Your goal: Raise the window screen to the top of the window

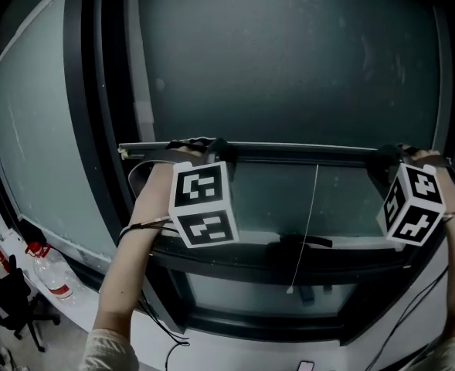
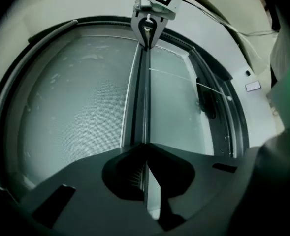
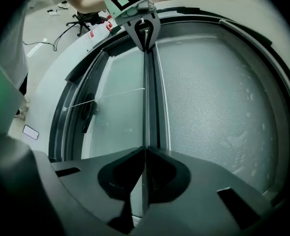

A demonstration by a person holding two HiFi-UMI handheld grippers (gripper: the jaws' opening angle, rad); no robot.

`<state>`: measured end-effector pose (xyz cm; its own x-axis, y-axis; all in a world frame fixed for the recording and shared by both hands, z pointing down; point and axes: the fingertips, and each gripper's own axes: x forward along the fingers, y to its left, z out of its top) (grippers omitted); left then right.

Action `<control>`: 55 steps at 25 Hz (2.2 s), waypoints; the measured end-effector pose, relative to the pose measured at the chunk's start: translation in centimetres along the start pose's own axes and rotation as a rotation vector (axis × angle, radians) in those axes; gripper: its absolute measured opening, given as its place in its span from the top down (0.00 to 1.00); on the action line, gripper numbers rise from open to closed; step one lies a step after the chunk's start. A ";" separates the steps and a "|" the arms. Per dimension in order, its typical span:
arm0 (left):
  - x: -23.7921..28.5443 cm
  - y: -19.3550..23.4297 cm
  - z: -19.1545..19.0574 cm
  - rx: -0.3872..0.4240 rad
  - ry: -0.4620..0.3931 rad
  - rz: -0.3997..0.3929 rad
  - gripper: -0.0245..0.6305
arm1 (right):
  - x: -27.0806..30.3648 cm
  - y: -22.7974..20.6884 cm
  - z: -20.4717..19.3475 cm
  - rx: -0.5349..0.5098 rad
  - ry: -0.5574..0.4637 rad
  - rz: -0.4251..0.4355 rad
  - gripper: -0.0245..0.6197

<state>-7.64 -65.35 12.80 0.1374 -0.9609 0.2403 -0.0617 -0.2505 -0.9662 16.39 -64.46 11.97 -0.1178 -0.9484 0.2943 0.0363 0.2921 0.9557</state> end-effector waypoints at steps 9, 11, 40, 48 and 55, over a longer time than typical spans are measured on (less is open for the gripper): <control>-2.0 9.7 0.5 0.068 0.035 0.138 0.94 | -2.5 -9.3 0.3 -0.075 0.060 -0.163 0.93; -2.4 11.9 0.6 0.077 0.047 0.163 0.94 | -3.0 -11.5 0.5 -0.091 0.073 -0.180 0.93; -8.6 34.6 2.6 0.141 0.121 0.616 0.94 | -10.6 -33.8 0.6 -0.070 0.037 -0.714 0.93; -9.5 37.9 2.8 0.122 0.106 0.695 0.94 | -11.7 -37.2 0.7 -0.044 0.050 -0.767 0.93; -10.0 39.3 2.9 0.112 0.063 0.799 0.94 | -12.0 -38.4 0.8 -0.044 0.042 -0.841 0.93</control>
<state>-8.57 -65.21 -27.86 0.0380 -0.8502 -0.5251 -0.0179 0.5248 -0.8511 15.57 -64.20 -28.29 -0.0863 -0.8518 -0.5167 -0.0085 -0.5180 0.8554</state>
